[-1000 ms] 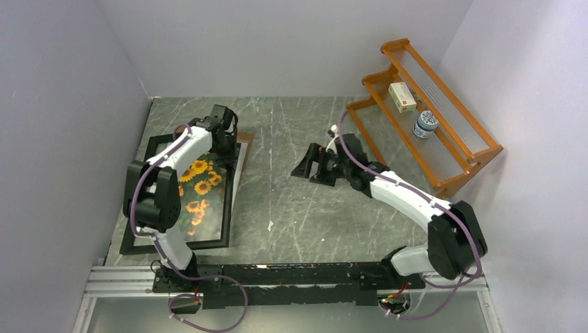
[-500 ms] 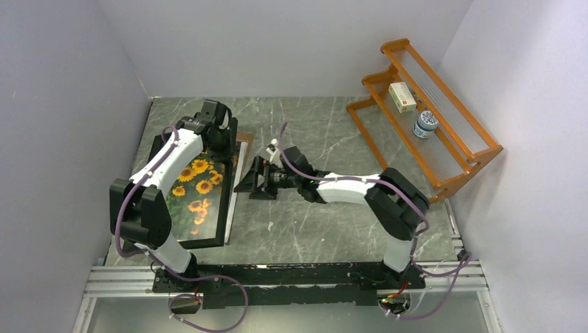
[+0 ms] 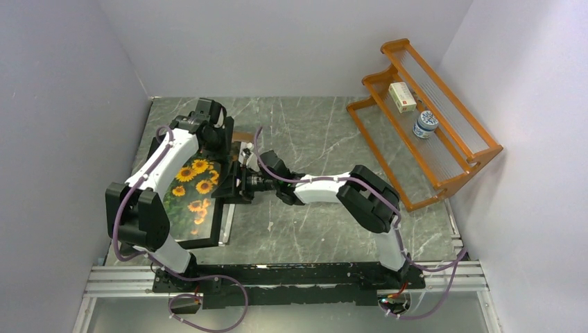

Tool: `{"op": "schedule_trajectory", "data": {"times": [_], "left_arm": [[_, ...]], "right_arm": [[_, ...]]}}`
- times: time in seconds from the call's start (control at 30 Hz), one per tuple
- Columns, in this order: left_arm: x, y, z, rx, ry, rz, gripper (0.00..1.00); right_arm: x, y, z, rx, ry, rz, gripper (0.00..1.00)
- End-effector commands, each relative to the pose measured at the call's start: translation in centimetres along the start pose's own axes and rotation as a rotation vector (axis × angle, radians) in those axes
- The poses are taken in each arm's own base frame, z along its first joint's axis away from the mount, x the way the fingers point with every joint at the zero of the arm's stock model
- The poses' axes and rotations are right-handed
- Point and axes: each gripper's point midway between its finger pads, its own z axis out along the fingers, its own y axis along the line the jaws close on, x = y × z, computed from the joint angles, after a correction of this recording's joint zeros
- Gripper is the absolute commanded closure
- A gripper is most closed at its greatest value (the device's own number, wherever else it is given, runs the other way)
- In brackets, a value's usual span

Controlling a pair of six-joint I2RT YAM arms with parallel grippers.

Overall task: Put the photo into the frame
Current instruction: Pick up the photo frame from the center of the board.

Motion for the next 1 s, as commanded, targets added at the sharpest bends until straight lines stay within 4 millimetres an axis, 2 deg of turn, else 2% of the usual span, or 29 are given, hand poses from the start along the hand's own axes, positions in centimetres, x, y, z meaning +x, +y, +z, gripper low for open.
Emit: {"op": "schedule_trajectory", "data": {"times": [0.0, 0.17, 0.3, 0.47, 0.57, 0.67, 0.7, 0.77, 0.87, 0.97], "left_arm": [[-2.9, -0.9, -3.3, 0.049, -0.123, -0.013, 0.97], [-2.8, -0.5, -2.9, 0.040, -0.111, -0.021, 0.97], [-2.8, -0.9, -3.0, 0.062, -0.109, -0.028, 0.98], [-3.1, -0.6, -3.7, 0.056, -0.124, -0.039, 0.97], [-3.2, -0.4, -4.1, 0.055, -0.135, -0.050, 0.97], [-3.2, -0.2, -4.5, 0.053, -0.141, -0.063, 0.97], [-3.3, -0.1, -4.8, 0.054, -0.145, -0.067, 0.92], [-3.7, 0.6, -5.5, 0.019, -0.172, -0.072, 0.74], [-4.4, 1.5, -7.1, -0.021, -0.216, -0.073, 0.44], [-5.5, 2.1, -9.7, -0.046, -0.286, -0.071, 0.26]], "right_arm": [[-0.5, 2.2, 0.9, -0.046, -0.015, -0.036, 0.27], [-0.6, 2.0, 1.5, -0.035, -0.027, -0.059, 0.21], [-0.6, 2.4, 2.3, -0.072, -0.016, -0.053, 0.29], [-0.9, 2.4, 3.1, -0.075, -0.015, -0.037, 0.48], [-1.1, 2.5, 3.3, -0.073, -0.024, -0.035, 0.65], [-1.5, 3.4, 3.4, -0.090, -0.036, -0.059, 0.88], [-1.7, 3.8, 3.4, -0.101, -0.041, -0.072, 0.93], [-2.0, 5.0, 3.3, -0.125, -0.047, -0.093, 1.00], [-2.4, 7.0, 2.9, -0.173, -0.057, -0.121, 1.00], [-2.8, 9.4, 2.4, -0.229, -0.069, -0.150, 1.00]]}}
